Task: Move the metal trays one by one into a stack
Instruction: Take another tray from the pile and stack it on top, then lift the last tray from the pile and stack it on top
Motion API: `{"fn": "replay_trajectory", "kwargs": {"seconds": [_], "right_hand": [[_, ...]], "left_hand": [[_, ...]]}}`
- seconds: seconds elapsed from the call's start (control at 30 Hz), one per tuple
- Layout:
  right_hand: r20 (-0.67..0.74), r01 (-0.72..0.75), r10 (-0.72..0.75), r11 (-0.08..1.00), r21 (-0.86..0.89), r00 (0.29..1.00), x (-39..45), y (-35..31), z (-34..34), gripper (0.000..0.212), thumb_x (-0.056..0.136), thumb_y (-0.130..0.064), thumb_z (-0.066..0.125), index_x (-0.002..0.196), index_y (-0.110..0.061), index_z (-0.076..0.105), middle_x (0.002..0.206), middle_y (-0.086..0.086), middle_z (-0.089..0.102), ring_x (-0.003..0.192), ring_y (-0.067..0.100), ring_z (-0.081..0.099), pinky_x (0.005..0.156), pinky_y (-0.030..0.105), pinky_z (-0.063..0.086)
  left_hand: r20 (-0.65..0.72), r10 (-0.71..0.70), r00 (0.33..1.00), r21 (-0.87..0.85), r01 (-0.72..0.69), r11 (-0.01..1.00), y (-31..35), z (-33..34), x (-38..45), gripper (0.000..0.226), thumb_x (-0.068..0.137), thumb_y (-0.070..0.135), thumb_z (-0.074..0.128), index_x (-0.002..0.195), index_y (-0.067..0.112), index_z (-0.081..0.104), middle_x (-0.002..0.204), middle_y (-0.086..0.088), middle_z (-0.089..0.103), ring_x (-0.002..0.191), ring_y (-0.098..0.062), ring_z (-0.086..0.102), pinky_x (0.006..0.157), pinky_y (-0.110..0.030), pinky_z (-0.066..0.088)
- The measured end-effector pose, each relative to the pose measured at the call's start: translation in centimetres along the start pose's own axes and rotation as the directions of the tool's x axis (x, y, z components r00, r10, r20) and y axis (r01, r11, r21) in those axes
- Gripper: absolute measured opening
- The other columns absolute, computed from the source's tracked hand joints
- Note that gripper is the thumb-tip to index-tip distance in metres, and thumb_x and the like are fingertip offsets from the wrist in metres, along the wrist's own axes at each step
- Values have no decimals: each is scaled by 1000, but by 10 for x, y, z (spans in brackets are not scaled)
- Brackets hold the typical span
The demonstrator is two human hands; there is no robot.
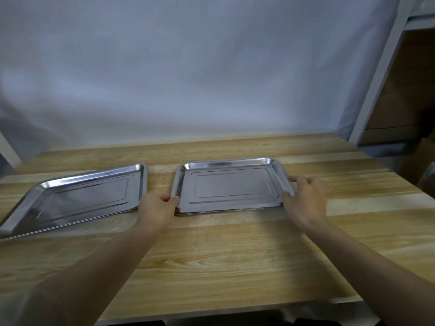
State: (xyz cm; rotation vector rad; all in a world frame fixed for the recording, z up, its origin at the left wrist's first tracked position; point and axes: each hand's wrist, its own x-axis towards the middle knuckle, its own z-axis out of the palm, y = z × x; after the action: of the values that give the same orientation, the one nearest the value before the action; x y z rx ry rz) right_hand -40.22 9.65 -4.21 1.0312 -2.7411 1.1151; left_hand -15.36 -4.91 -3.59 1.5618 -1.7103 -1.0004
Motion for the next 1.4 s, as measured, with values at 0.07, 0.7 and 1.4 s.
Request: {"fn": "replay_trajectory", "kwargs": {"seconds": [0.07, 0.7, 1.4], "right_hand": [[22, 154, -153, 985, -74, 988, -10, -8, 2, 44, 89, -27, 63, 132, -21, 55, 134, 6, 48, 129, 24, 40, 108, 40, 30], [373, 556, -515, 831, -2, 772, -37, -40, 35, 34, 98, -28, 50, 130, -27, 60, 138, -10, 56, 130, 12, 46, 109, 33, 30], [202, 675, -706, 708, 208, 679, -72, -127, 69, 15, 91, -18, 61, 101, -18, 73, 103, -1, 68, 103, 19, 55, 89, 36, 39]], "left_hand": [[21, 4, 1000, -16, -3, 1000, -1, 1, -1, 16, 92, 17, 60, 97, 8, 71, 88, -6, 71, 75, -13, 59, 60, -24, 40], [150, 37, 988, -76, -26, 997, -10, -7, 0, 34, 93, 12, 57, 126, 9, 60, 108, 0, 67, 102, -17, 59, 90, -30, 42], [-20, 468, 883, 629, -353, 692, -96, -126, 20, 37, 84, 16, 66, 120, 13, 66, 120, -6, 64, 113, -25, 55, 101, -42, 41]]}}
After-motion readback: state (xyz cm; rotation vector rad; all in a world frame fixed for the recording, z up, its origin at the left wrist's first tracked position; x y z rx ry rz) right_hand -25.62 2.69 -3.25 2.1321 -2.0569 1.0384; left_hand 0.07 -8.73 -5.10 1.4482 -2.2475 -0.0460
